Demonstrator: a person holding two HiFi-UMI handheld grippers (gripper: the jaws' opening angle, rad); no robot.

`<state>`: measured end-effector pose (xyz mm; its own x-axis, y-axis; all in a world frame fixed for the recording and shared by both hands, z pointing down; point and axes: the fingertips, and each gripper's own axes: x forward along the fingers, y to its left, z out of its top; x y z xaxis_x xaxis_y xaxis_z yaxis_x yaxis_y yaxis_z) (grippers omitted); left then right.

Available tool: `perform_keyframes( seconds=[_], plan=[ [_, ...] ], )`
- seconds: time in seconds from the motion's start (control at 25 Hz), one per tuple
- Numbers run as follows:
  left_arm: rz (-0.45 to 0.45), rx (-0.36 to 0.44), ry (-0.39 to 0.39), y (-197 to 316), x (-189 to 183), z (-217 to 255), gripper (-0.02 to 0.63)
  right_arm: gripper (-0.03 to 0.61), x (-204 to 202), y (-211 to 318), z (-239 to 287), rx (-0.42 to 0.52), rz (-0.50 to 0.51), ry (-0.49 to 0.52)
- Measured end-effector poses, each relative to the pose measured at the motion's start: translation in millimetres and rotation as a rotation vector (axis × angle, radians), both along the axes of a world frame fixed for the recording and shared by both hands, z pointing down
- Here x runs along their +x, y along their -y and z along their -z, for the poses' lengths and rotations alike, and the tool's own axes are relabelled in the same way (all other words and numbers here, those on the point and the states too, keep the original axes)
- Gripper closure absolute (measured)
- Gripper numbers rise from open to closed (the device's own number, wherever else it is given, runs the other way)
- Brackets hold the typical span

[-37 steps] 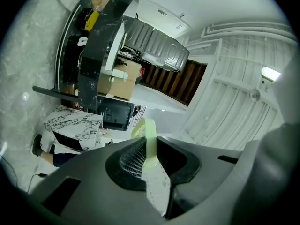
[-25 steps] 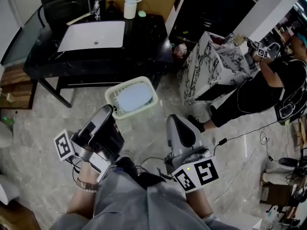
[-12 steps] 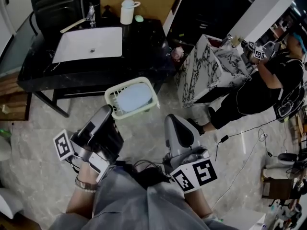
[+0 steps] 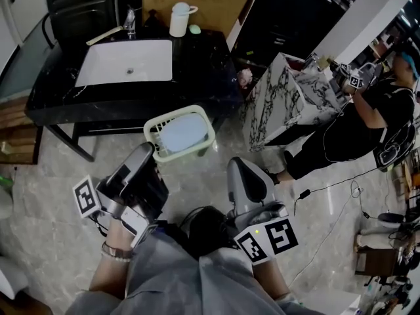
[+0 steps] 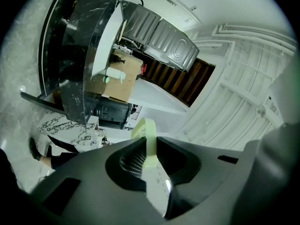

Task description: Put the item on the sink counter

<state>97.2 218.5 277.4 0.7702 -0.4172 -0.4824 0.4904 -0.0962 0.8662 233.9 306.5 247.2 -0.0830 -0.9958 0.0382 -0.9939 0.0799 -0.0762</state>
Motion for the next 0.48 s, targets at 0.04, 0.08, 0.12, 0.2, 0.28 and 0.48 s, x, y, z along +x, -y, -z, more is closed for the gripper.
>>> perform_keyframes(
  seconds=[0.04, 0.08, 0.12, 0.2, 0.28, 0.48],
  plan=[
    [0.004, 0.000, 0.000, 0.6, -2.1, -0.5, 0.541, 0.581, -1.5, 0.6, -0.5, -0.003, 0.002, -0.003],
    [0.009, -0.002, 0.000, 1.2, -4.2, -1.0, 0.541, 0.581, -3.0, 1.0, -1.1, -0.006, 0.005, -0.005],
    [0.014, -0.004, -0.002, 1.9, -6.5, -1.3, 0.541, 0.581, -4.4, 1.5, -2.0, -0.010, 0.008, -0.006],
    [0.024, -0.009, -0.006, 3.3, -11.1, -1.4, 0.541, 0.581, -7.4, 3.2, -4.2, -0.018, 0.017, -0.007],
    [0.034, -0.011, -0.008, 5.4, -15.3, -1.9, 0.541, 0.581, -10.6, 6.2, -6.3, -0.024, 0.027, -0.010],
    [0.070, -0.013, -0.004, 14.1, -20.0, -0.7, 0.541, 0.581, -12.3, 19.3, -7.4, -0.036, 0.064, -0.017]
  ],
)
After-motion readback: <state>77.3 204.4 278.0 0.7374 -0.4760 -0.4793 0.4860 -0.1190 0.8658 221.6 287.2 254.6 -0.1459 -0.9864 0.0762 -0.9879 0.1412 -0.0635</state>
